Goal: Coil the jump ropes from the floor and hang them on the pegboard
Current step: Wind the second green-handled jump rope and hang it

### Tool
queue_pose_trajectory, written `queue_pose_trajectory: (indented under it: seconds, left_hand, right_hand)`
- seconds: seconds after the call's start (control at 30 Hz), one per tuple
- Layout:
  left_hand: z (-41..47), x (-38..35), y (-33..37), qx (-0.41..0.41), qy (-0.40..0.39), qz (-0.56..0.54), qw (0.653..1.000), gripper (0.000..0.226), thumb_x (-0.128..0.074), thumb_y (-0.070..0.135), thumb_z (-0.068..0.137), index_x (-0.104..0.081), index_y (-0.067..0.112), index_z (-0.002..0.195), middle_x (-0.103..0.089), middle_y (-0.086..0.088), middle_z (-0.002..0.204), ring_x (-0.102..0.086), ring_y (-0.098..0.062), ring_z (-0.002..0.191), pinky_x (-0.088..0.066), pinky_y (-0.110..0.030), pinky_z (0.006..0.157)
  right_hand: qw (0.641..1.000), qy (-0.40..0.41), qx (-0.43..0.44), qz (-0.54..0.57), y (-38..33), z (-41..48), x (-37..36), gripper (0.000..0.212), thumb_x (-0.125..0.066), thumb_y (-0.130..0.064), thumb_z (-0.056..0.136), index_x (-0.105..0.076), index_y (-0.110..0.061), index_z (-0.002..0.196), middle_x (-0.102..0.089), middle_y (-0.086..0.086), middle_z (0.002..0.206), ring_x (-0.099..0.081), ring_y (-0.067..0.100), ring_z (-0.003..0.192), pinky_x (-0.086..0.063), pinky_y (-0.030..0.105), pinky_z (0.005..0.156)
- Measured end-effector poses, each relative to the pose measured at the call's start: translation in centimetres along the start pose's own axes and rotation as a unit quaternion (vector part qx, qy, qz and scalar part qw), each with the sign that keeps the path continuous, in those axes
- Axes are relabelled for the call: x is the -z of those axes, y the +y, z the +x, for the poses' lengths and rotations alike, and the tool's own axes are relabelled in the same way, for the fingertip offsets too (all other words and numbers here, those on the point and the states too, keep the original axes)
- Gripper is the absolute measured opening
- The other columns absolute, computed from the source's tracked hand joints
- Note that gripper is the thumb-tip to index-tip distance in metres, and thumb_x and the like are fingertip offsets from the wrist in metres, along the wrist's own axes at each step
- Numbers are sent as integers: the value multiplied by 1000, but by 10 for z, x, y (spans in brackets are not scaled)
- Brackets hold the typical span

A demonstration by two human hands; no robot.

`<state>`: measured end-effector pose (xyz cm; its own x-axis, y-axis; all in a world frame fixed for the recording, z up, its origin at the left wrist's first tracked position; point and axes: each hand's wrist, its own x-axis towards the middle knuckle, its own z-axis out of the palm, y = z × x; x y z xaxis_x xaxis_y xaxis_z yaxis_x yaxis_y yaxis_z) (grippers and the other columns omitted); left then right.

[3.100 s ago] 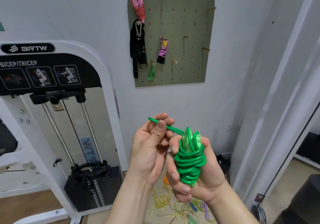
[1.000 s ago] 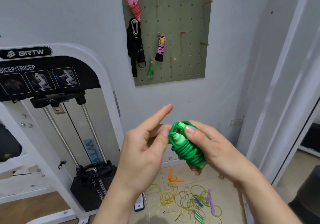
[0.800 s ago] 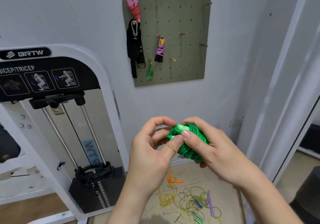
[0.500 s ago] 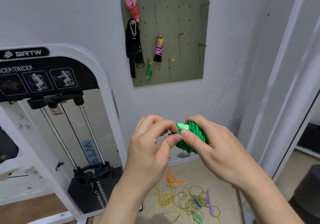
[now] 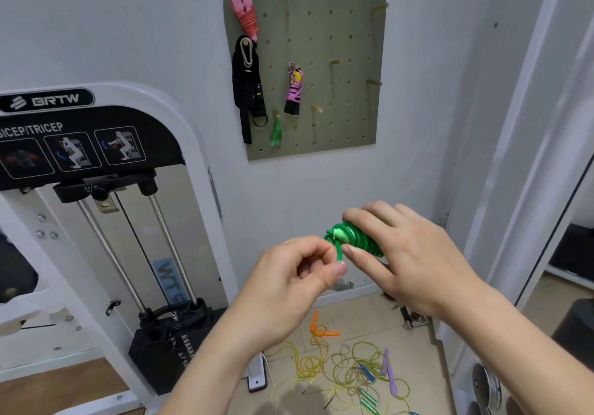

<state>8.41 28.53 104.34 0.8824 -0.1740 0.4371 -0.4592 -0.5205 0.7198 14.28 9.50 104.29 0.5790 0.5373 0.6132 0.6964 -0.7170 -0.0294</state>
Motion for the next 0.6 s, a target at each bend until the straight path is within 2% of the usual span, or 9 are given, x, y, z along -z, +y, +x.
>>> queue_pose_trajectory:
  seconds: [0.07, 0.13, 0.2, 0.3, 0.37, 0.47, 0.5, 0.53, 0.6]
  left_hand:
    - [0, -6, -5, -42, 44, 93, 994, 13, -58, 31, 91, -67, 24, 86, -49, 8, 67, -47, -8, 62, -34, -16, 59]
    - [0, -13, -2, -54, 46, 104, 992, 21, -53, 35, 91, -65, 23, 78, -48, 6, 67, -47, -9, 62, -32, -16, 57]
    - [-1, -17, 6, -50, 44, 45, 997, 30, -52, 37, 86, -50, 21, 61, -42, 6, 61, -40, -8, 57, -29, -17, 54]
    - [-4, -20, 18, -56, 49, -8, 997, 39, -61, 31, 77, -33, 18, 53, -30, 7, 56, -30, -8, 53, -23, -16, 51]
    - [-5, -17, 23, -54, 51, -41, 996, 40, -63, 29, 72, -31, 16, 51, -27, 7, 54, -27, -7, 52, -22, -17, 50]
    - [2, -8, 25, -10, 79, -155, 985, 39, -67, 21, 71, -37, 17, 46, -29, 10, 51, -28, -7, 51, -24, -16, 50]
    - [6, -4, 25, 7, 86, -210, 974, 36, -68, 21, 72, -42, 19, 47, -31, 10, 50, -29, -8, 51, -26, -18, 51]
    - [10, -2, 24, 26, 87, -270, 959, 34, -67, 22, 74, -46, 20, 48, -33, 9, 51, -30, -9, 51, -27, -20, 52]
    - [18, 0, 17, 71, 79, -388, 915, 28, -62, 23, 78, -54, 20, 51, -40, 6, 54, -33, -9, 51, -31, -23, 53]
  right_hand:
    - [999, 22, -2, -23, 0, -1, 1, 42, -33, -59, 94, -44, -34, 126, -59, -7, 99, -56, 24, 75, -49, 34, 51]
    - [999, 28, -1, -34, -1, -3, 1, 42, -31, -59, 94, -42, -37, 129, -59, -6, 95, -57, 23, 71, -47, 32, 44]
    - [999, 33, 15, -8, 4, -6, -2, 41, -25, -60, 96, -43, -38, 126, -58, -6, 89, -59, 21, 69, -48, 35, 43]
    - [993, 51, 46, 94, 17, -12, -7, 39, -27, -58, 98, -48, -31, 116, -57, -7, 78, -55, 17, 63, -48, 33, 48]
    - [983, 53, 50, 169, 19, -16, -9, 37, -31, -57, 98, -50, -29, 110, -60, -8, 78, -54, 11, 63, -49, 31, 53]
    - [963, 52, -16, 264, 10, -11, -14, 35, -36, -62, 94, -54, -33, 102, -62, -7, 78, -56, 11, 65, -49, 33, 59]
    - [947, 50, -55, 314, 3, -7, -15, 34, -40, -61, 92, -56, -31, 100, -62, -3, 77, -57, 14, 65, -48, 33, 60]
    - [913, 34, -107, 392, -4, -4, -15, 33, -46, -56, 90, -59, -26, 96, -63, 2, 77, -58, 17, 65, -48, 32, 58]
    - [792, -51, -211, 571, -14, 2, -13, 34, -52, -43, 89, -62, -11, 91, -65, 10, 73, -63, 24, 63, -48, 30, 51]
